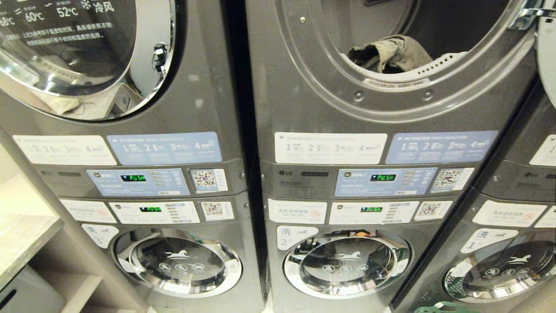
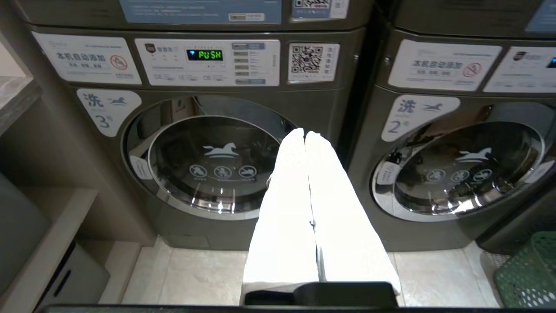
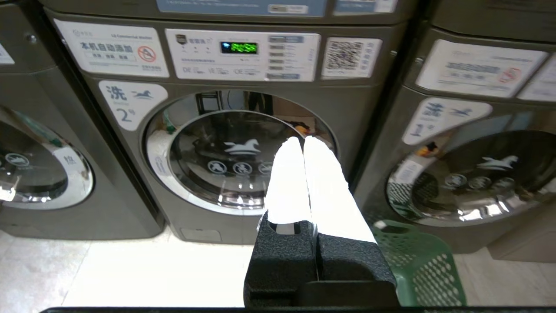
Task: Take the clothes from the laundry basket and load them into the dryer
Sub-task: Close the dryer
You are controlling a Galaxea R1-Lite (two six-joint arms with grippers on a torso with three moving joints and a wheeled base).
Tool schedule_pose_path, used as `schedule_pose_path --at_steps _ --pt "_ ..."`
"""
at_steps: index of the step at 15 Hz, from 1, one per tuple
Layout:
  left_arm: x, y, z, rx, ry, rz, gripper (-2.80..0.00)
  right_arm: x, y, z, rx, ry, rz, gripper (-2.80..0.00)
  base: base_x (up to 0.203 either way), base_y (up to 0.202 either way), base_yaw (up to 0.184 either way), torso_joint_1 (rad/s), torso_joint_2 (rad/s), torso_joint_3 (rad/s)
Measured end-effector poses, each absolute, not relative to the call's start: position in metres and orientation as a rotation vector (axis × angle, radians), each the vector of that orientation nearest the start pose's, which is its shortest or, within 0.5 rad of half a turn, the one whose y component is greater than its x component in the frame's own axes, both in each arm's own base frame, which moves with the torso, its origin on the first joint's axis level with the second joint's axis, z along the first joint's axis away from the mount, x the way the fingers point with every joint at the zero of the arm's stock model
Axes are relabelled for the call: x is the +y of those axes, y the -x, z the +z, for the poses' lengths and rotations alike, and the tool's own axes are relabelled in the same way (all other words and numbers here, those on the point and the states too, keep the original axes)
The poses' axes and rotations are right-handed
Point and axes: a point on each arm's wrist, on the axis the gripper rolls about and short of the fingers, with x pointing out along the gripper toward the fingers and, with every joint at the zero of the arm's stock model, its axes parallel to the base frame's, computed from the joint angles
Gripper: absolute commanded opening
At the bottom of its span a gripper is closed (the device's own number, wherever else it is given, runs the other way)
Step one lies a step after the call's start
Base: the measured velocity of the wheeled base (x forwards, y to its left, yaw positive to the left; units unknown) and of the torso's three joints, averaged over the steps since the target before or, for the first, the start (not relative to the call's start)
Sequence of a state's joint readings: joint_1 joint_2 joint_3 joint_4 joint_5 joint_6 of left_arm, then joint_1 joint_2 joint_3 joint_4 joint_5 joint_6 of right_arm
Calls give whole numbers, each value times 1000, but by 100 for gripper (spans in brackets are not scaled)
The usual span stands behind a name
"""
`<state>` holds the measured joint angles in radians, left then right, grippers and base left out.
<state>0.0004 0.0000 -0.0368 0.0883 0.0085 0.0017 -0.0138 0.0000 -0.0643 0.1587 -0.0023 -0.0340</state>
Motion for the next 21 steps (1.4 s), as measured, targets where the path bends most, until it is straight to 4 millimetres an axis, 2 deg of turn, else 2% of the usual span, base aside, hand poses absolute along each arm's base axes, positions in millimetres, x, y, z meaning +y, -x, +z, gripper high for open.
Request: schedule_pose_path --at_steps 7,15,21 --pt "0 26 77 51 -2 11 -280 0 28 77 95 34 -13 -280 -181 -183 3 2 1 3" --pt "0 26 77 52 -3 10 -280 0 28 77 95 34 -14 -280 0 0 0 4 0 0" --pt "0 26 77 54 -3 11 -280 0 28 77 94 34 -13 -280 -2 -164 1 3 5 2"
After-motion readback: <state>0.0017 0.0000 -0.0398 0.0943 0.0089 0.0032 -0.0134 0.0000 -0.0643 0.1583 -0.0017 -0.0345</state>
